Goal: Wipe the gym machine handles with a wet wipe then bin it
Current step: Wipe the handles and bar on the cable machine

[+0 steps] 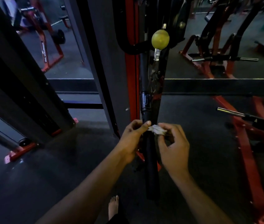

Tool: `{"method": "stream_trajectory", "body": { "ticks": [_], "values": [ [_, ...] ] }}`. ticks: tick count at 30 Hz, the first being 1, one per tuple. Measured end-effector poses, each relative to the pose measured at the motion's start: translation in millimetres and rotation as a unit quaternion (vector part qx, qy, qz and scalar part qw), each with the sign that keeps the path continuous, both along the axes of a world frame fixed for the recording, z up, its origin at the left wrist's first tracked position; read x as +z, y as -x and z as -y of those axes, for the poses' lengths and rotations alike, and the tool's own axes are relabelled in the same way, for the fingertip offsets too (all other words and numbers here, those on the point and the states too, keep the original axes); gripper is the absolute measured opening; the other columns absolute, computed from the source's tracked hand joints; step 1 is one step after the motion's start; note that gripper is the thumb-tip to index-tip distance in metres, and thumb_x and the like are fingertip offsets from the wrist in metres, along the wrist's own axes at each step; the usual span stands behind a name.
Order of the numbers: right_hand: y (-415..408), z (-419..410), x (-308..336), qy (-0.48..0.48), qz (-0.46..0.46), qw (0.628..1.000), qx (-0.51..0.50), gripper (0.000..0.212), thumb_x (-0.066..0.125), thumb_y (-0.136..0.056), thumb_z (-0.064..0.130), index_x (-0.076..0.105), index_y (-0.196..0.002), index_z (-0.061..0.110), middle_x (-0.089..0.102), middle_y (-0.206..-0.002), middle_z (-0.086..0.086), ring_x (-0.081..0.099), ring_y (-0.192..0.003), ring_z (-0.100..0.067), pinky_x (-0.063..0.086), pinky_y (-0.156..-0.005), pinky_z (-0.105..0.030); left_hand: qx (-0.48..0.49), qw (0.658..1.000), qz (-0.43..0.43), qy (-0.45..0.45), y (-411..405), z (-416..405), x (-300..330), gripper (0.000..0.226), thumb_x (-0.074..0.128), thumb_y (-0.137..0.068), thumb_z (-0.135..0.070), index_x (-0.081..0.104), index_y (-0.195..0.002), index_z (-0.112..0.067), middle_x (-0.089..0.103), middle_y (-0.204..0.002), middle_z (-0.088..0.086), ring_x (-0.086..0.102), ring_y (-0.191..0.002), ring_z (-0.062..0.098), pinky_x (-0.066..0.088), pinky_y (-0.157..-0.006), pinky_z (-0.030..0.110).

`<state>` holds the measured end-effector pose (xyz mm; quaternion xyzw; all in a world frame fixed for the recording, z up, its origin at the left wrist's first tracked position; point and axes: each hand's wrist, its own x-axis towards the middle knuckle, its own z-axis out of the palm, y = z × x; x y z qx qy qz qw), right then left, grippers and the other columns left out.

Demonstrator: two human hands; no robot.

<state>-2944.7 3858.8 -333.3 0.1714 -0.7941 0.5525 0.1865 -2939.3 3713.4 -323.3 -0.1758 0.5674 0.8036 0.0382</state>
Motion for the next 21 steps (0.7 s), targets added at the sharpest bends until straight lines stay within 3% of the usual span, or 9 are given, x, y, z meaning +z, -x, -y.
{"method": "stream_trajectory", "body": {
  "ticks": [4, 10, 15, 17, 21],
  "values": [
    [6.5, -11.1, 10.1, 0.032, 0.045, 0.998, -0.006, 0.031, 0.068, -0.085, -0.006, 0.069, -0.109, 0.014, 0.06, -0.11, 0.005, 0.062, -0.106, -0.003, 0.048, -0.09, -0.011, 0.039, 0.999, 0.012, 0.014, 1.3, -11.5, 1.1, 0.047, 0.082, -0.085, -0.028, 0.06, -0.121, -0.009, 0.075, -0.109, 0.016, 0.074, -0.099, 0.031, 0.059, -0.092, 0.054],
    [7.7, -13.2, 13.1, 0.056, 0.082, 0.995, 0.002, 0.023, 0.07, -0.087, 0.003, 0.068, -0.104, 0.018, 0.066, -0.107, 0.006, 0.063, -0.101, -0.001, 0.05, -0.086, -0.011, -0.025, 0.999, 0.035, 0.0, 4.9, -13.7, 9.2, 0.035, 0.074, -0.092, -0.035, 0.07, -0.12, -0.014, 0.077, -0.108, 0.01, 0.075, -0.101, 0.025, 0.058, -0.096, 0.045],
    [11.9, -22.5, 24.8, 0.029, 0.043, 0.998, -0.017, 0.018, 0.07, -0.088, 0.007, 0.069, -0.102, 0.018, 0.067, -0.1, 0.011, 0.064, -0.096, 0.0, 0.051, -0.084, -0.012, -0.007, 0.997, 0.037, -0.066, 2.8, -23.3, 12.5, 0.04, 0.07, -0.095, -0.028, 0.058, -0.13, -0.012, 0.074, -0.09, 0.007, 0.067, -0.067, 0.018, 0.055, -0.061, 0.033],
    [13.0, -27.4, 26.8, 0.021, 0.027, 0.999, -0.014, 0.016, 0.07, -0.088, 0.008, 0.069, -0.101, 0.017, 0.067, -0.099, 0.011, 0.065, -0.095, -0.002, 0.053, -0.084, -0.017, 0.038, 0.999, 0.038, -0.004, 3.5, -29.6, 10.4, 0.032, 0.069, -0.096, -0.03, 0.058, -0.124, -0.017, 0.072, -0.09, 0.006, 0.067, -0.066, 0.016, 0.057, -0.063, 0.034],
    [15.4, -29.3, 29.4, -0.008, 0.001, 1.0, -0.008, 0.013, 0.07, -0.088, 0.012, 0.069, -0.099, 0.018, 0.061, -0.102, 0.007, 0.062, -0.096, -0.006, 0.055, -0.081, -0.025, 0.097, 0.984, 0.005, 0.151, 5.8, -34.0, 1.7, 0.026, 0.058, -0.098, -0.051, 0.06, -0.116, -0.032, 0.071, -0.101, 0.001, 0.071, -0.088, 0.017, 0.06, -0.08, 0.04]
  ]
}}
